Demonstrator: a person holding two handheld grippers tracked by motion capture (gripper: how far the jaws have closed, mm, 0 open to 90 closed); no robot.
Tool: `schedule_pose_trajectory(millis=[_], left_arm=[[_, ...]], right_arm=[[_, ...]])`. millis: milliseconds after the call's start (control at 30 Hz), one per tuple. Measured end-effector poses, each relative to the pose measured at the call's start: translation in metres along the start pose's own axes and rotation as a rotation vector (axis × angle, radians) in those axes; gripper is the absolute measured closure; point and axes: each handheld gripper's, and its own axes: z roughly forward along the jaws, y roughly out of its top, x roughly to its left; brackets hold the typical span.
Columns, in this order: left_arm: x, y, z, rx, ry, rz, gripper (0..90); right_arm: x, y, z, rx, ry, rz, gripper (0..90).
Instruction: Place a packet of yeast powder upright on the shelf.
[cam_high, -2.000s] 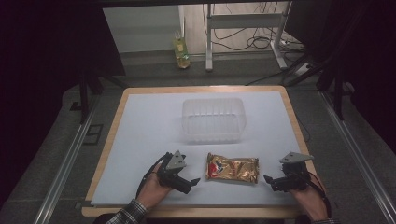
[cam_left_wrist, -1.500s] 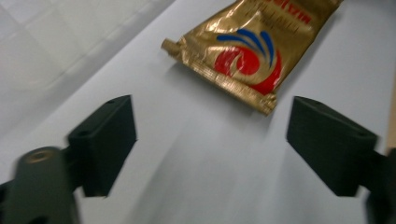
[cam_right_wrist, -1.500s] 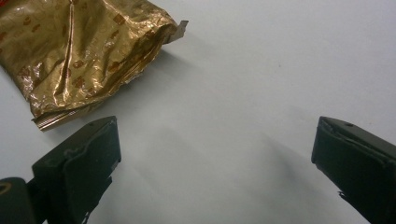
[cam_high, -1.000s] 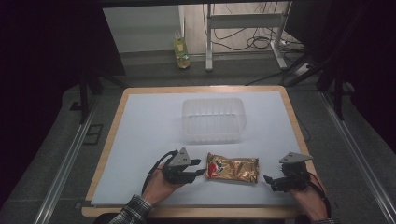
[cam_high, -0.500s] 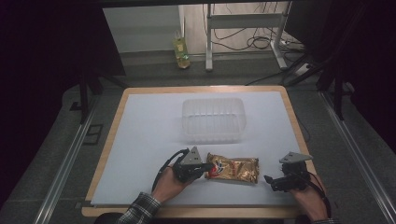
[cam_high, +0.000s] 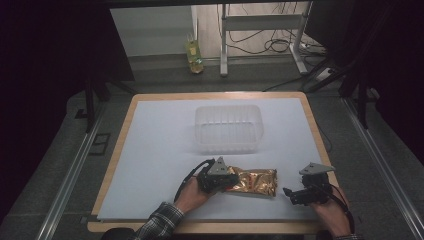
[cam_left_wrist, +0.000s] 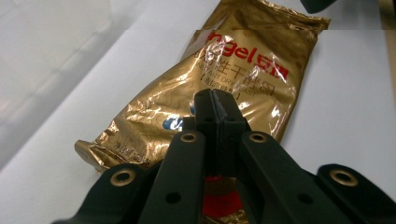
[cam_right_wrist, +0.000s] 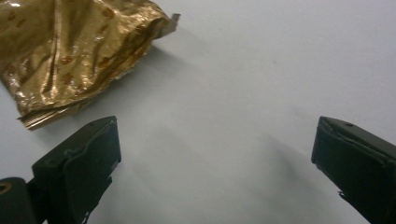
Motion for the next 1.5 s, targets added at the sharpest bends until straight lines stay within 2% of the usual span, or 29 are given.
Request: schedule_pose_trajectory(millis=[33, 100, 267, 467, 633, 800, 1100, 1500], left_arm=[[-0.001, 0.0, 0.0, 0.005, 0.012, 0.024, 89.7], [-0.002, -0.001, 0.0, 0.012, 0.02, 0.038, 89.7], [0.003, -0.005, -0.004, -0.002, 0.011, -0.015, 89.7], [0.004, -0.008, -0.007, 0.004, 0.02, -0.013, 89.8], [0.006, -0.013, -0.011, 0.001, 0.021, -0.047, 89.8], [0.005, -0.016, -0.013, 0.004, 0.037, -0.052, 89.8], [0.007, -0.019, -0.015, 0.003, 0.03, -0.078, 89.8], [0.006, -0.02, -0.015, -0.003, 0.037, -0.081, 89.8]], right_arm=[[0.0, 0.0, -0.001, -0.003, 0.0, 0.01, 1.6], [0.0, 0.0, -0.001, -0.003, 0.0, 0.011, 1.6], [0.002, 0.001, -0.003, -0.008, 0.009, 0.007, 1.5], [0.005, 0.001, -0.004, -0.01, 0.02, -0.004, 1.2], [0.007, 0.002, -0.006, -0.022, 0.041, 0.0, 1.2], [0.01, 0.003, -0.005, -0.03, 0.084, 0.003, 1.3], [0.024, 0.009, -0.003, -0.033, 0.177, -0.02, 1.3], [0.038, 0.026, 0.011, -0.027, 0.325, -0.019, 3.6]])
